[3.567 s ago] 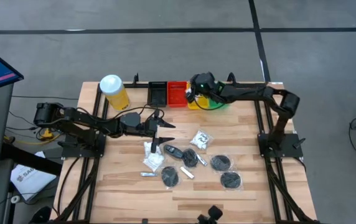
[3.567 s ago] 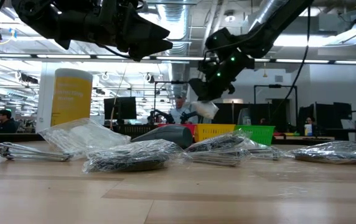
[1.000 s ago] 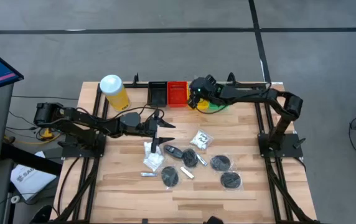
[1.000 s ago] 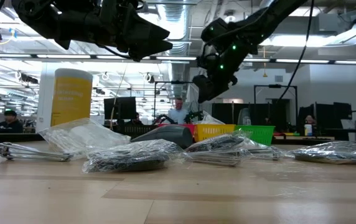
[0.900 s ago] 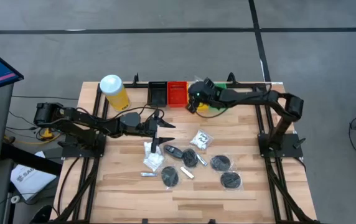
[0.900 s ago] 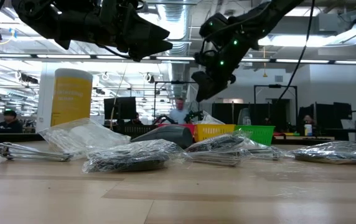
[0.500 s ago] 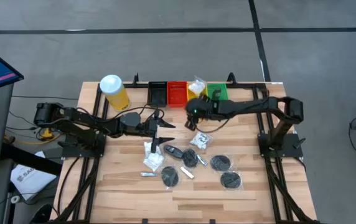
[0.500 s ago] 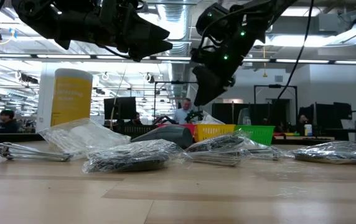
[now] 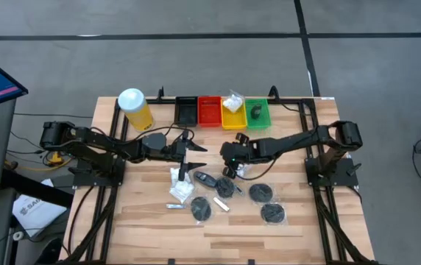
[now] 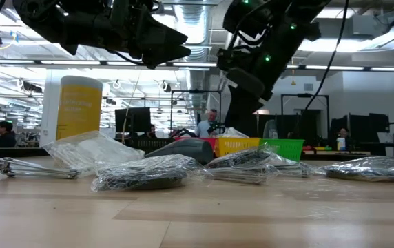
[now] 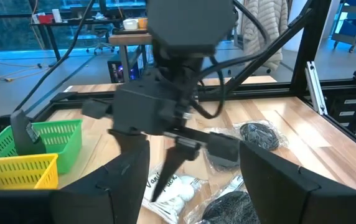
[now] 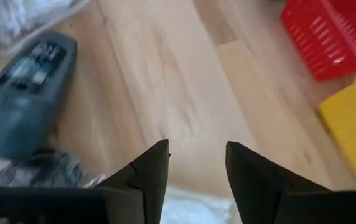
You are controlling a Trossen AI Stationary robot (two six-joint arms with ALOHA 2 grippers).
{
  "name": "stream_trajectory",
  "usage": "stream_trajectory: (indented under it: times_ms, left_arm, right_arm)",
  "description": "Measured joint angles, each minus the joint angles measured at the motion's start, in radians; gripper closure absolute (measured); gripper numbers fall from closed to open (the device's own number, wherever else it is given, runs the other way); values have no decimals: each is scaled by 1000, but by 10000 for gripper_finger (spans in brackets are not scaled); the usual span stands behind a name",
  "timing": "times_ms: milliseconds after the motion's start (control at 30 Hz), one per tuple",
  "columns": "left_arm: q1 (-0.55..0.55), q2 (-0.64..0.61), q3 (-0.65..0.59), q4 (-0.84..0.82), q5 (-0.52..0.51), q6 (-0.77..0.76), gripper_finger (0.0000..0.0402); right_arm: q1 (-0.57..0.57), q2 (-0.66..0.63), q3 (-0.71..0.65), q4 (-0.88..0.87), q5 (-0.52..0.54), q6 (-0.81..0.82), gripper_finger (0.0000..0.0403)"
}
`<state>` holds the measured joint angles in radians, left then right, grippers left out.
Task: Pick & Place Travel size toiletries
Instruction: Put the hairbrush into the red bin
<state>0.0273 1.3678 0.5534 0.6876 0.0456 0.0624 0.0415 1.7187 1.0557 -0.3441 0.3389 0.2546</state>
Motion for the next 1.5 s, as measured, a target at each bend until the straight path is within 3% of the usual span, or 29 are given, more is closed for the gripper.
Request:
stream_trajectory:
  times_ms: [267, 600, 833, 967, 1267, 1500]
  left_arm:
    - [0, 0, 0, 0, 0, 0, 165]
    - [0, 0, 0, -15, 0, 0, 165]
    - [0, 0, 0, -15, 0, 0, 165]
    - [0, 0, 0, -12, 0, 0, 165]
    - [0, 0, 0, -11, 0, 0, 165]
    - [0, 0, 0, -11, 0, 0, 165]
  right_arm:
    - [80, -5, 0, -25, 6, 47, 257]
    - [163, -63, -13, -112, 109, 148, 267]
    - [211, -225, -213, 97, 101, 195, 283]
    - [243, -274, -312, 283, 7, 200, 286]
    - [301, -254, -359, 292, -25, 281, 286]
    - [305, -169, -356, 308, -27, 315, 286]
